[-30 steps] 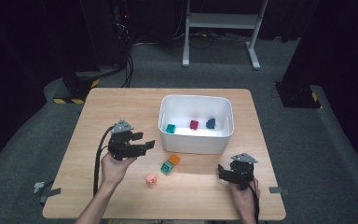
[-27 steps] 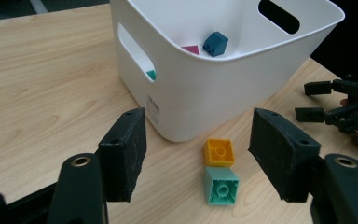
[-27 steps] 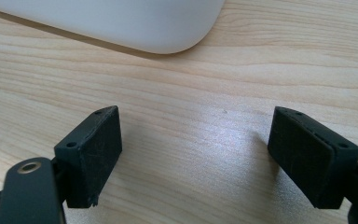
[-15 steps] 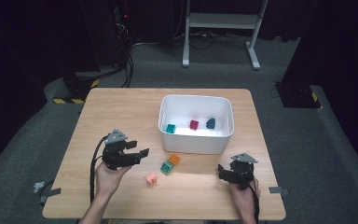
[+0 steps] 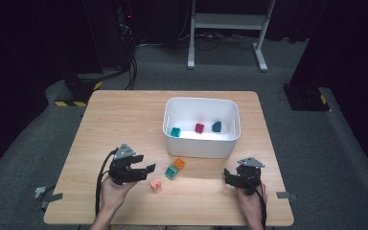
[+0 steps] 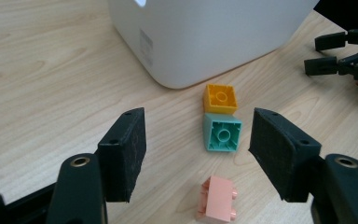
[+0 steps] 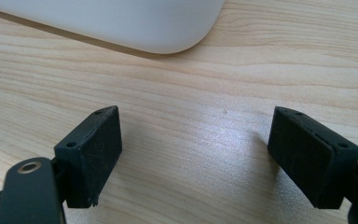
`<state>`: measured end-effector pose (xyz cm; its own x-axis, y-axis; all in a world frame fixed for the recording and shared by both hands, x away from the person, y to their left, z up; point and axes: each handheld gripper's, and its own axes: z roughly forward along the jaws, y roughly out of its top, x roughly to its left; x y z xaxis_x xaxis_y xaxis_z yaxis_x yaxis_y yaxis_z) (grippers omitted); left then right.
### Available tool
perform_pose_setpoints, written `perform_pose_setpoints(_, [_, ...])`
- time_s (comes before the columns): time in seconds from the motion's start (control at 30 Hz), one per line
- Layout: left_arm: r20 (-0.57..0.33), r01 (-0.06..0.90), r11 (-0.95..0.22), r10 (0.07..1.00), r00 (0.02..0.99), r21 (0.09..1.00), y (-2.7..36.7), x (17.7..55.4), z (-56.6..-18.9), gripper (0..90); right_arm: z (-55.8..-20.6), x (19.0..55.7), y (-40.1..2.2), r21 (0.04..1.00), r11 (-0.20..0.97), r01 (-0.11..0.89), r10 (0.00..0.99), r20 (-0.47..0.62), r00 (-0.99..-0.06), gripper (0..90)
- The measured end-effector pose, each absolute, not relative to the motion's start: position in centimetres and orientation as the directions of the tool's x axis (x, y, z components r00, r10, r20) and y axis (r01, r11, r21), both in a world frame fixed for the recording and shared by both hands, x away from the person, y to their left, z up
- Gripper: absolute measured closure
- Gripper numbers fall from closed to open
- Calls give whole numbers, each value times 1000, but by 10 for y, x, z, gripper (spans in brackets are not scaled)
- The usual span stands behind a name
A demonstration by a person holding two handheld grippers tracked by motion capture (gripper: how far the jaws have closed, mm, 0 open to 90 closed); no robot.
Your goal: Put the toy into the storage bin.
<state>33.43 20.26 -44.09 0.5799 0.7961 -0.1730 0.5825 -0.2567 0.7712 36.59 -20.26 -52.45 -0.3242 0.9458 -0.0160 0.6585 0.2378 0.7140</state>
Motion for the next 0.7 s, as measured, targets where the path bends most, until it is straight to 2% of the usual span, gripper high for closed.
perform_pose_setpoints(0.7, [-175,608,-283,794,583,742,192,317,-481,358,-524,366,-203,714,238,659,946,-16,-324,173])
